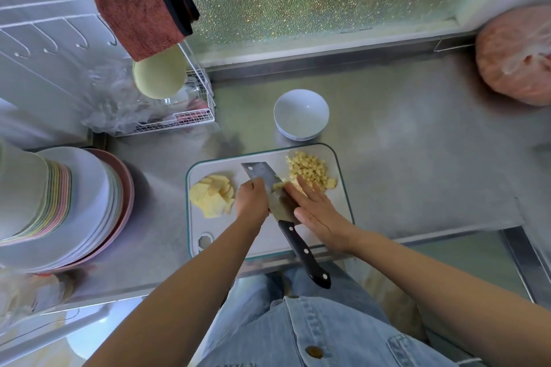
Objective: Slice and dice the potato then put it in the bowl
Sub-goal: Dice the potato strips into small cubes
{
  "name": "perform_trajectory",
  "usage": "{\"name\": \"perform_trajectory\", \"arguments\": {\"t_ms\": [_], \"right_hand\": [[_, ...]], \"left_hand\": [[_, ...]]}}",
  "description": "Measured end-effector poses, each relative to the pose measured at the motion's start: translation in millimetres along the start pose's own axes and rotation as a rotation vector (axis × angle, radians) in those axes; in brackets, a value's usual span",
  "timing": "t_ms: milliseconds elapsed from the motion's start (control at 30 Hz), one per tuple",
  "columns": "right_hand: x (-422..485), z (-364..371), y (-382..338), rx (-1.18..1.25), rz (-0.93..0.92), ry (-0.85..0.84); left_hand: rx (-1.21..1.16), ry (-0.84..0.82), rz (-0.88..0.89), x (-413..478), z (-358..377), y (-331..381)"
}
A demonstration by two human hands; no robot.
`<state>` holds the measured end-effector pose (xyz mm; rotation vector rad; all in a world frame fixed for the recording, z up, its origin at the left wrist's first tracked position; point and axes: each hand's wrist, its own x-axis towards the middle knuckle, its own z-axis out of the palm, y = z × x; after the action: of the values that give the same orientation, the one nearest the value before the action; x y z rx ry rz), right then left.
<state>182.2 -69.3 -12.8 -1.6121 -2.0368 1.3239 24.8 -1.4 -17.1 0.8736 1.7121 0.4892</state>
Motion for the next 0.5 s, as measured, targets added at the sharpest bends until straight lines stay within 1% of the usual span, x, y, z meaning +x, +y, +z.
{"name": "perform_trajectory", "arguments": {"t_ms": [67, 100, 167, 267, 333, 400, 500], "right_hand": [[1, -4, 6, 0.039, 0.085, 0.007], [2, -6, 7, 0.050, 0.089, 0.022], [4, -6, 1, 0.048, 0.012, 0.052], [11, -1, -12, -0.050, -0.150, 0.039], [16, 3, -14, -0.076, -0.159, 0.033], [20, 2, -9, -0.042, -0.069, 0.044], [23, -3, 2, 0.009, 0.134, 0.059]], "left_hand": [[-0.021, 0.024, -0.016, 2, 0, -1], [-0.024, 0.034, -0.016, 2, 0, 0], [-0.022, 0.043, -0.002, 3, -1, 1], [-0.032, 0.053, 0.022, 1, -1, 3], [-0.053, 0.047, 0.018, 0, -1, 4], [-0.059, 0.037, 0.011, -1, -2, 4], [-0.063, 0.021, 0.002, 0, -4, 4]]}}
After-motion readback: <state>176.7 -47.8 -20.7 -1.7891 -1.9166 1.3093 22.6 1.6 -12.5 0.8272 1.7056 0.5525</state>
